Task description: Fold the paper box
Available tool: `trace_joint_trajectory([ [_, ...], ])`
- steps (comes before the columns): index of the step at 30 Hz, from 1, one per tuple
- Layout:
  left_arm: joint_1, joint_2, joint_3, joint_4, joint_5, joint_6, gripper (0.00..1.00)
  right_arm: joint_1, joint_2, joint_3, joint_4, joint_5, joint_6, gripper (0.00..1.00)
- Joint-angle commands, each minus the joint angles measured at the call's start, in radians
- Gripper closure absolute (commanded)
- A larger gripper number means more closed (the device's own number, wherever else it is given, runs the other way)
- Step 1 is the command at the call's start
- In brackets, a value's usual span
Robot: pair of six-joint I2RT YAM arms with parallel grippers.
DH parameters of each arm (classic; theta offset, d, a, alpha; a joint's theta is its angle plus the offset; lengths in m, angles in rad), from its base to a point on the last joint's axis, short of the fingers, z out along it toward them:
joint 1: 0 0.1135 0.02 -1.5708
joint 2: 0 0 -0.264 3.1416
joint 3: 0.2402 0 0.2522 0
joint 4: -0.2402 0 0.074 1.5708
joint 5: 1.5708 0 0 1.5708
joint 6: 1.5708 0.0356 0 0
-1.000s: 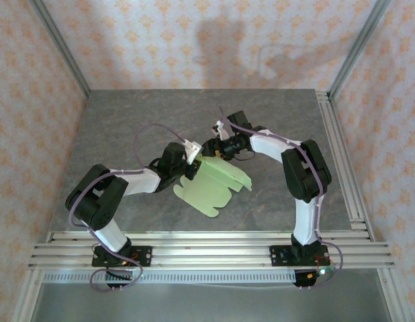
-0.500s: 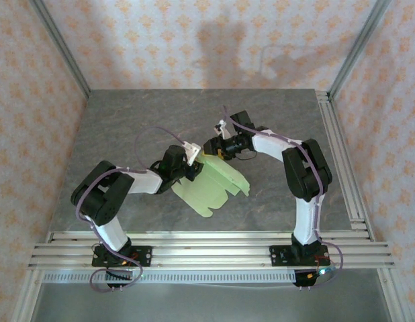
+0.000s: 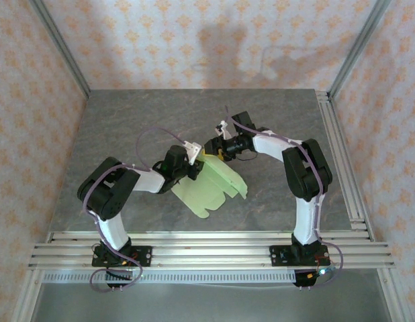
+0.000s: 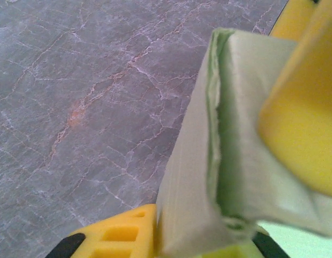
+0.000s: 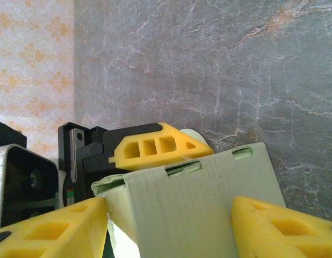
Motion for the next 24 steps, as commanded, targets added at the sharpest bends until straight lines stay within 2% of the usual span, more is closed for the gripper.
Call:
trace_joint_trajectory([
  [1,-0.009,0.021,0.031,0.009,0.000,-0.019,0.88,0.004,0.002,-0.019,0.013,-0.020,0.011,0.39],
  [9,-0.008,0.018,0.020,-0.002,0.009,-0.026,0.98,0.001,-0.064,-0.038,0.044,0.028,0.026,0.36],
  [14,-0.007,-0.008,0.009,-0.010,0.022,-0.044,1.00,-0.026,-0.162,-0.087,0.108,0.122,0.067,0.25],
  [17,0.002,-0.033,0.004,-0.008,0.037,-0.095,1.00,-0.067,-0.240,-0.127,0.124,0.209,0.094,0.22],
  [20,0.029,-0.053,0.006,0.009,0.103,-0.173,1.00,-0.121,-0.314,-0.178,0.158,0.271,0.137,0.22],
  [24,0.033,-0.111,-0.029,0.073,0.093,-0.214,1.00,-0.204,-0.405,-0.243,0.164,0.352,0.175,0.24],
])
